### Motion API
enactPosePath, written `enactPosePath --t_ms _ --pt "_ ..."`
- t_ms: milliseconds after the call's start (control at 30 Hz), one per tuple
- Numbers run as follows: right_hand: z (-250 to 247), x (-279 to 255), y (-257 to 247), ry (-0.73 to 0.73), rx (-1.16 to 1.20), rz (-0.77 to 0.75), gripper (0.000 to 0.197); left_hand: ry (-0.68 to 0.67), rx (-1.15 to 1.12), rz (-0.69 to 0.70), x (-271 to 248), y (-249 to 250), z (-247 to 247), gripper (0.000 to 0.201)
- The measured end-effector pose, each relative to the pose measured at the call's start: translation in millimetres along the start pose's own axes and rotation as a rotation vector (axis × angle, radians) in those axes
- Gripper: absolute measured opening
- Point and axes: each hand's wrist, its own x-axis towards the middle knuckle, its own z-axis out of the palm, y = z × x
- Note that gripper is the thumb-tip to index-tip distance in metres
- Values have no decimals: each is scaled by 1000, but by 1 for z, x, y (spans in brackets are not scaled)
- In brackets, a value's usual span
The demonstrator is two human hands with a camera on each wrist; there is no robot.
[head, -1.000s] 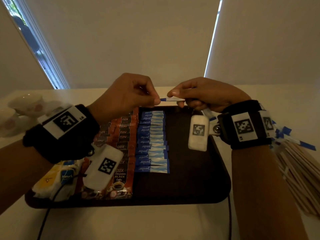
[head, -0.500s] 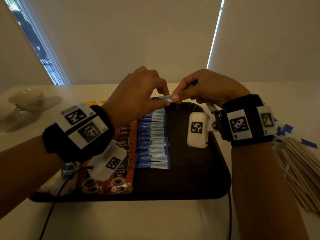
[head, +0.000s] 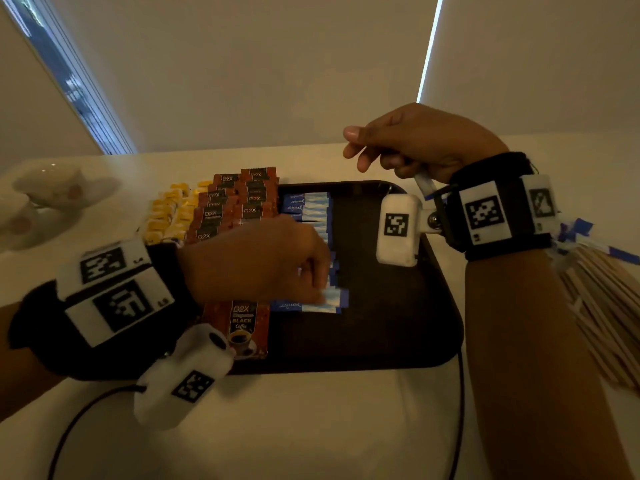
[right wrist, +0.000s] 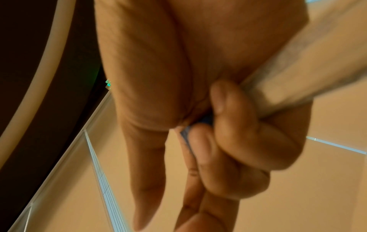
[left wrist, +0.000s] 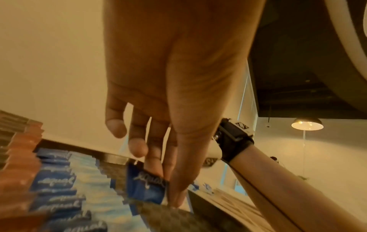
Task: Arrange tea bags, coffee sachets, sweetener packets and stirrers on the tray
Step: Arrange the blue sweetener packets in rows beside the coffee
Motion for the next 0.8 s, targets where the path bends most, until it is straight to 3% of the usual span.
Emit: enactPosePath --t_ms 200,467,800 --pt "1 -1 0 -5 3 14 30 -137 87 -26 5 9 17 19" --pt "1 1 1 -15 14 17 29 -33 105 -43 5 6 16 25" --pt "3 2 0 -14 5 25 29 -122 106 -44 4 11 32 25"
